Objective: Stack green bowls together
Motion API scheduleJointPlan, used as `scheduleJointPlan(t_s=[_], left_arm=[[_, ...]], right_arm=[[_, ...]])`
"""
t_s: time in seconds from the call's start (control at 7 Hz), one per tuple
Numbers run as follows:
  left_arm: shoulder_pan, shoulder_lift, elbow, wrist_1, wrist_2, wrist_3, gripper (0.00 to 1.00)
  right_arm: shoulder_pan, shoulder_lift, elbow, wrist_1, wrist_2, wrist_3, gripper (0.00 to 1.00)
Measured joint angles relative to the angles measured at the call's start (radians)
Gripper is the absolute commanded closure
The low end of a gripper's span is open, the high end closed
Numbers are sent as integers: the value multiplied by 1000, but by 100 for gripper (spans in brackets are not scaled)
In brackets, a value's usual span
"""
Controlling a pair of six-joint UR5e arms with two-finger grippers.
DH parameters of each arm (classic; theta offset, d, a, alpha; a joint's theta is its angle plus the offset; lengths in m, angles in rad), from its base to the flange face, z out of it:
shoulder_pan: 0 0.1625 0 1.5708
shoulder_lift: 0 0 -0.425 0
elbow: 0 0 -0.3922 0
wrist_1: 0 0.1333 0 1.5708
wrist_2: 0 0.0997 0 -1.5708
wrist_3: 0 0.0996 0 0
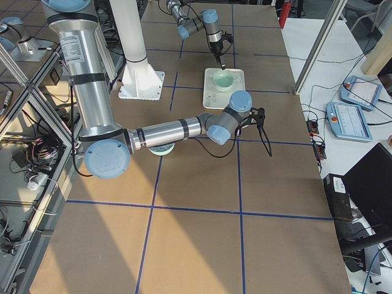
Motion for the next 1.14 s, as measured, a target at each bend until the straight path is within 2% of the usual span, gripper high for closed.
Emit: scheduleJointPlan(t_s=[0.29,0.57,1.14], left_arm=[[-80,18,-57,68,-62,145,0],[-158,65,-111,99,-86,267,0],[-289,155,-141,108,-147,489,0]], right_arm=[[-68,81,2,-1,-18,99,100],[-182,175,4,-18,-108,197,100],[-427,377,56,-289,-359,239,100]])
